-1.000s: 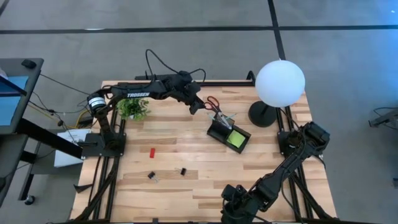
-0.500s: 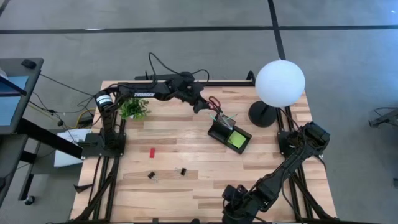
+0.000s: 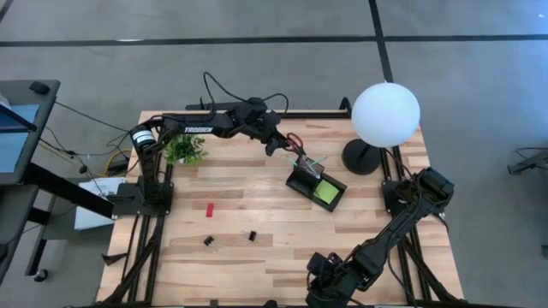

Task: Pick and place office supplies into organizer
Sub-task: Put the black scissors into the desk organizer

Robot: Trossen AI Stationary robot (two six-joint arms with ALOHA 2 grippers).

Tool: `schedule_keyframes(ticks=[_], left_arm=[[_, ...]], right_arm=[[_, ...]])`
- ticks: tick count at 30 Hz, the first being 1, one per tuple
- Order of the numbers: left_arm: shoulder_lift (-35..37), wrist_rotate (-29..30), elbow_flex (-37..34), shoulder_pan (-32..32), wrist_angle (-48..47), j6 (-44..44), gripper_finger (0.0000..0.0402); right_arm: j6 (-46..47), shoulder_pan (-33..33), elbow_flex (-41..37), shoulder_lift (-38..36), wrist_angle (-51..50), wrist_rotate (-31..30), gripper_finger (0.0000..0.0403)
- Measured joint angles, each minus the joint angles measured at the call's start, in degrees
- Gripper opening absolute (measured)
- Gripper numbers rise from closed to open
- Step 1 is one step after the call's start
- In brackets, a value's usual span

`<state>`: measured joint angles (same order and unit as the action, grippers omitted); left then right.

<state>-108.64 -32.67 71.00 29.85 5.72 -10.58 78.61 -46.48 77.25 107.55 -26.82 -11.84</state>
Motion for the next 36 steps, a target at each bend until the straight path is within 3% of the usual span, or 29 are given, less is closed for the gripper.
schedule_keyframes(ticks=[8, 16, 22, 28, 36], left_arm=[[0.0, -0.9, 0.0, -0.1, 1.4, 1.0, 0.0028], [0.1, -1.5, 2.9, -0.3, -0.3, 2.0, 0.0029], [0.3, 1.2, 11.6, -0.8, -18.6, 10.9, 0.0025], [0.4, 11.8, 21.8, -3.6, -39.0, 20.8, 0.0028], [0.4, 19.7, 27.0, -9.6, -43.9, 26.6, 0.0030]], right_arm=[[1.0, 0.0, 0.0, 0.0, 0.0, 0.0, 0.0088], [1.0, 0.0, 0.0, 0.0, 0.1, 0.0, 0.0088], [0.6, 0.0, 0.0, 0.0, 0.0, 0.0, 0.0088], [-2.0, 0.0, 0.0, 0.0, 0.0, 0.0, 0.0088], [-2.0, 0.0, 0.0, 0.0, 0.1, 0.0, 0.0088]])
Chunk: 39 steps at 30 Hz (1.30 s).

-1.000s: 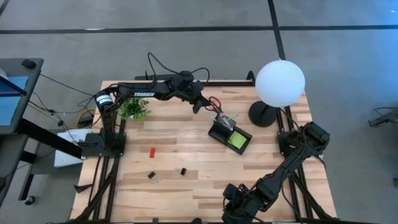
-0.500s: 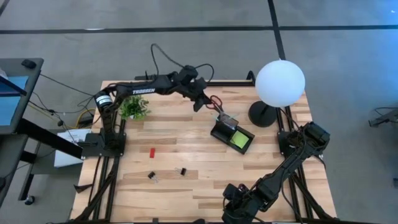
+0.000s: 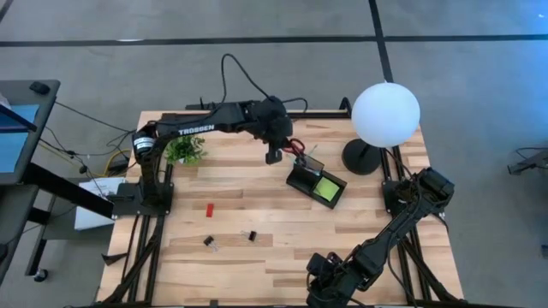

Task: Pick and place office supplies into organizer
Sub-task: Put the black scissors into the desk organizer, then put the right black binder clip into the desk organizer

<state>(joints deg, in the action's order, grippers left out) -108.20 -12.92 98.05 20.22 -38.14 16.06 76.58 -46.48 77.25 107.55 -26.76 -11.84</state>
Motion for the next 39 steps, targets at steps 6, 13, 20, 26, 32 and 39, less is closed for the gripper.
schedule_keyframes(ticks=[6, 13, 20, 26, 32, 39], left_arm=[[0.0, 1.8, 0.2, -2.6, -0.2, 0.2, 0.0037], [0.0, 7.6, 0.2, -3.9, -0.2, -0.3, 0.0035], [-1.1, 10.7, 0.3, -4.2, 0.5, 0.0, 0.0076], [-2.4, 11.7, 0.3, -4.4, 1.8, -0.2, 0.0128], [-2.3, 12.3, 0.6, -5.0, 1.2, -0.8, 0.0156], [-2.0, 16.0, 9.9, -5.6, -12.0, -2.7, 0.0155]], right_arm=[[0.0, 0.0, 0.0, 0.0, 0.3, 0.0, 0.0088], [0.0, 0.0, 0.0, 0.0, 0.7, 0.0, 0.0088], [-0.1, 0.0, 0.0, 0.0, 0.6, 0.0, 0.0088], [-0.6, 0.0, 0.0, 0.0, 0.0, 0.0, 0.0088], [-0.6, 0.0, 0.0, 0.0, -1.6, 0.2, 0.0088], [-0.7, 0.0, 0.0, 0.0, -3.0, 0.4, 0.0088]])
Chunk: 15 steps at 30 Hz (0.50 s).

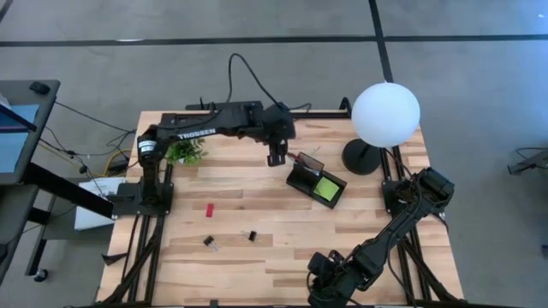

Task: Pick and place office supplies into organizer
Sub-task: Put the right black binder clip into the desk organizer

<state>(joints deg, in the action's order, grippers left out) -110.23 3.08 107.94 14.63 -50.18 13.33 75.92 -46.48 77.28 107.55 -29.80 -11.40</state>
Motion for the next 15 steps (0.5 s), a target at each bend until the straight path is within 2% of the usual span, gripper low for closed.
schedule_keyframes(ticks=[5, 12, 15], left_arm=[[0.4, 2.4, 10.6, 0.1, -11.3, -8.7, 0.0154], [1.4, 3.6, 26.8, -1.2, -26.7, -11.0, 0.0153], [5.5, 6.8, 25.0, -2.8, -27.1, -12.0, 0.0153]], right_arm=[[0.0, 0.0, 0.0, 0.0, -0.2, 0.2, 0.0088], [0.1, 0.0, 0.0, 0.0, 0.2, 2.3, 0.0088], [0.0, 0.0, 0.0, 0.0, 0.2, 2.4, 0.0088]])
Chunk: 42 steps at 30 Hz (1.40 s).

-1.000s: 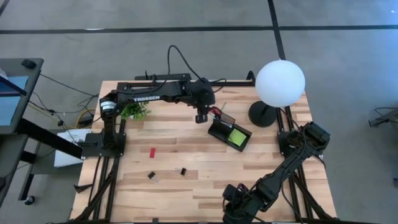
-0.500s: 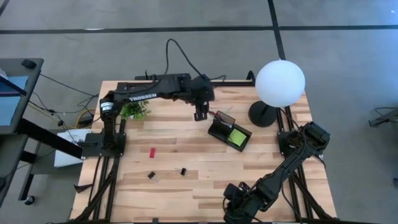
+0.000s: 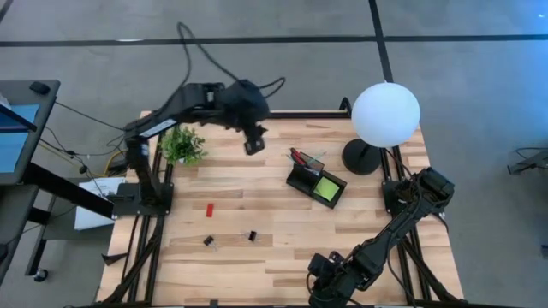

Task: Pick and place office supplies into organizer
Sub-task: Put the right black binder clip into the desk organizer

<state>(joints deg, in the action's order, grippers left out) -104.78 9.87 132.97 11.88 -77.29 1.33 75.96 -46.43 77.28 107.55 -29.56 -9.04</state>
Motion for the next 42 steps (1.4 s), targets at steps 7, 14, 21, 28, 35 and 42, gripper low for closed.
schedule_keyframes(ticks=[7, 14, 21, 28, 35, 42], left_arm=[[5.7, 9.7, -0.5, -6.9, -10.5, -8.4, 0.0153], [9.8, 16.1, -0.4, -19.0, -12.4, -16.4, 0.0153], [12.3, 24.0, -5.6, -33.0, -12.8, -23.7, 0.0153], [15.6, 32.9, -16.4, -47.4, -12.8, -35.8, 0.0153], [21.4, 44.6, -31.3, -62.3, -12.7, -53.5, 0.0153], [24.6, 50.0, -49.7, -70.0, -12.8, -73.2, 0.0153]], right_arm=[[0.0, 1.1, 0.0, 0.0, 1.5, 0.0, 0.0088], [0.1, 5.9, 0.0, 0.0, 4.5, -0.3, 0.0088], [-17.8, 12.3, 0.0, 0.9, 10.5, -4.5, 0.0088], [-30.4, 11.8, -0.1, 3.5, 23.2, -4.8, 0.0088], [-38.0, 3.6, 0.0, 4.5, 25.4, -35.9, 0.0088], [-36.6, 3.2, 0.0, 7.9, 27.5, -47.8, 0.0088]])
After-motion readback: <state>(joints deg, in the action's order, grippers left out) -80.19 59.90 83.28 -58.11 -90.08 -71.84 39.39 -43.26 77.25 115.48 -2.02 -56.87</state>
